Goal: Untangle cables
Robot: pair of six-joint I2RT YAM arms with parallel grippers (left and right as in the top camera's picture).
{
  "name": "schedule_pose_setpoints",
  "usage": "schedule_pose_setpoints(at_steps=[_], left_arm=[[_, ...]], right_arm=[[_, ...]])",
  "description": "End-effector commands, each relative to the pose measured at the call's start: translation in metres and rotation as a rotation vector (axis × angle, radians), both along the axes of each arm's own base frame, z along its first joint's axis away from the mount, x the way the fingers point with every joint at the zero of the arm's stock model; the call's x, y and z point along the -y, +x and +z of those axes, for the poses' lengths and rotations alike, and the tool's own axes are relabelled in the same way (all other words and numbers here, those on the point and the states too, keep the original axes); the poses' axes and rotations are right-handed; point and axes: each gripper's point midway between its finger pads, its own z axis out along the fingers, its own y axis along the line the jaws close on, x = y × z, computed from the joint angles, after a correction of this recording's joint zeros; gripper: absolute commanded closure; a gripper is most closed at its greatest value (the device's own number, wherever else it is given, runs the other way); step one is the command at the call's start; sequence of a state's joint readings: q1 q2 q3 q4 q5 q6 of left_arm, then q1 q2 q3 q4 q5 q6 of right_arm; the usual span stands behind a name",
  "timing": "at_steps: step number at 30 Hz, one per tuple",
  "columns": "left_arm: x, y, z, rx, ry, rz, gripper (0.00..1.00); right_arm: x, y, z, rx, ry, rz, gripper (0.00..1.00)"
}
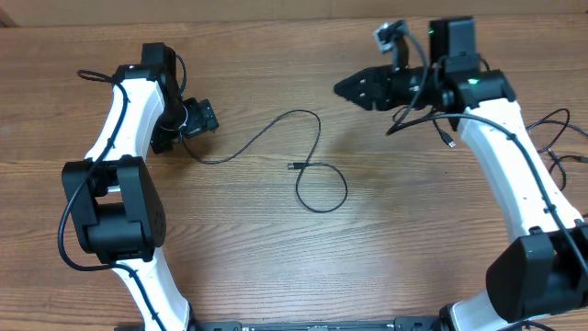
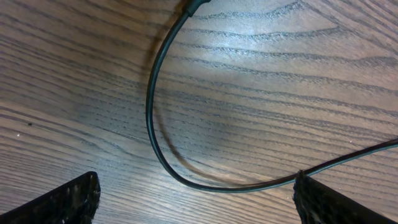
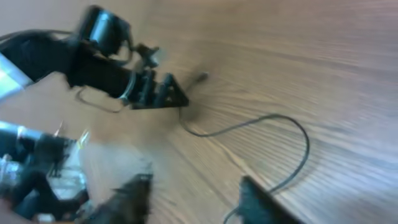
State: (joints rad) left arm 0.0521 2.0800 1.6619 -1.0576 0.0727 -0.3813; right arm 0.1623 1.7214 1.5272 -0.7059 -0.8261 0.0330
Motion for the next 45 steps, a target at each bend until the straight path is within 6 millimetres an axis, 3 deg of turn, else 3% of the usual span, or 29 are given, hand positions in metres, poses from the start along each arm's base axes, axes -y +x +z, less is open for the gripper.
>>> schedule_pose_setpoints(at_steps=[1,5,9,14,18,23,27,33,37,38,41,42,45], left_arm=[[0.001,-0.002,-0.002,-0.007,0.010,-0.014,0.01],[0.001,-0.002,-0.002,-0.006,0.010,-0.014,0.01],[0.002,-0.002,-0.002,-0.007,0.010,-0.014,0.00],[0.001,-0.002,-0.002,-0.007,0.010,-0.014,0.01],[0.001,-0.002,-0.002,-0.006,0.010,-0.014,0.00],[0.001,-0.002,-0.002,-0.007,0.010,-0.014,0.01],[0.001,-0.002,-0.002,-0.007,0.010,-0.014,0.00],[0.001,-0.002,-0.002,-0.006,0.010,-0.014,0.00],[0.001,-0.002,-0.002,-0.007,0.010,-0.014,0.01],[0.001,-0.002,-0.002,-0.006,0.010,-0.014,0.00],[0.001,-0.002,-0.002,-0.006,0.010,-0.014,0.00],[0.001,-0.002,-0.002,-0.007,0.010,-0.014,0.01],[0.001,-0.002,-0.002,-0.007,0.010,-0.014,0.00]], right_arm=[[-0.005,0.008,-0.034,0.026,-0.220,-0.093,0.30],[-0.015,0.010,-0.071,0.000,-0.368,-0.134,0.21],[-0.029,0.017,-0.110,-0.083,-0.370,-0.147,0.18],[-0.027,0.032,-0.152,-0.184,-0.357,-0.200,0.14],[-0.041,0.023,-0.188,-0.285,-0.304,-0.122,0.12],[-0.055,0.010,-0.215,-0.376,-0.249,-0.052,0.10],[-0.069,0.002,-0.209,-0.407,-0.152,0.021,0.10],[-0.093,0.001,-0.174,-0.360,0.051,0.151,0.32],[-0.093,0.005,-0.165,-0.383,0.105,0.145,0.41],[-0.091,0.006,-0.165,-0.382,0.106,0.141,0.45],[-0.087,0.009,-0.165,-0.384,0.110,0.132,0.87],[-0.086,0.009,-0.163,-0.387,0.121,0.137,0.95],[-0.082,0.008,-0.156,-0.397,0.163,0.155,0.96]])
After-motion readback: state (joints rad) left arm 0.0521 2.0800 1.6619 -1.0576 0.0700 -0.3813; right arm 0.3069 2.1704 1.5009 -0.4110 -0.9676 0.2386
